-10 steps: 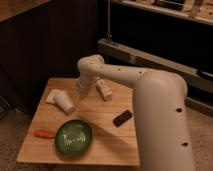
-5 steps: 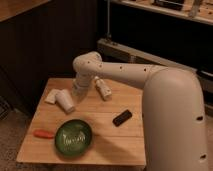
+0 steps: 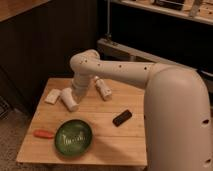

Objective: Place the ceramic cup in the ceramic bowl

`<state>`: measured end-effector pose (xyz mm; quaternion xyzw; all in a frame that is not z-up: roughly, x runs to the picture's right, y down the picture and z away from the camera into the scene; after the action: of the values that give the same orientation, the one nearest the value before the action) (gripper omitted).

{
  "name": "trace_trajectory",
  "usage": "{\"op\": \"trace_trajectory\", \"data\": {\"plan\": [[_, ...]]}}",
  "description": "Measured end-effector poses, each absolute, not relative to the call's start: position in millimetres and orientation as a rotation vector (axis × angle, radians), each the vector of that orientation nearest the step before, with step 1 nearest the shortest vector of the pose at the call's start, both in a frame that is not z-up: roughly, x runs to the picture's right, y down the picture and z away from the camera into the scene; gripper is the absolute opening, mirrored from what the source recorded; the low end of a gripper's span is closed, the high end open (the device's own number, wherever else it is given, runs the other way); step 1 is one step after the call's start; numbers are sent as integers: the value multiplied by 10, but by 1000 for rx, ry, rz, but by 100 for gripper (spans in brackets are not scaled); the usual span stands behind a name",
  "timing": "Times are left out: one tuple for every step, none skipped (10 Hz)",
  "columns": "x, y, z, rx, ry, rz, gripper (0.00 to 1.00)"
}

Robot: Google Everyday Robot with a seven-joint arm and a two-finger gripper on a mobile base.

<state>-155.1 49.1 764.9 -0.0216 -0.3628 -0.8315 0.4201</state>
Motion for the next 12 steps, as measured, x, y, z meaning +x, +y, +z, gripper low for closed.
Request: {"op": "trace_trajectory", "data": {"plan": [[-1659,426,7657,-44,-878,-2097,38],[-1736,356,7656,-35,-855,-2101,46],[-1776,287,7667,-22,-834,-2103,54],[-1810,188,7680,4,-808,-2101,68],[-1823,132,7707,11,-792,-2102,75],[-1843,83,7737,16,-785,-2096,79],[-1839,23,7844,-2,-776,-2083,80],[-1809,-17,7988,-30,-762,-2069,80],[-1789,-51,8076,-47,-753,-2057,80],[-1751,-100,8179,-68,-741,-2044,80],[-1695,-182,8290,-91,-720,-2031,80],[-1652,-275,8392,-112,-701,-2010,80]]}}
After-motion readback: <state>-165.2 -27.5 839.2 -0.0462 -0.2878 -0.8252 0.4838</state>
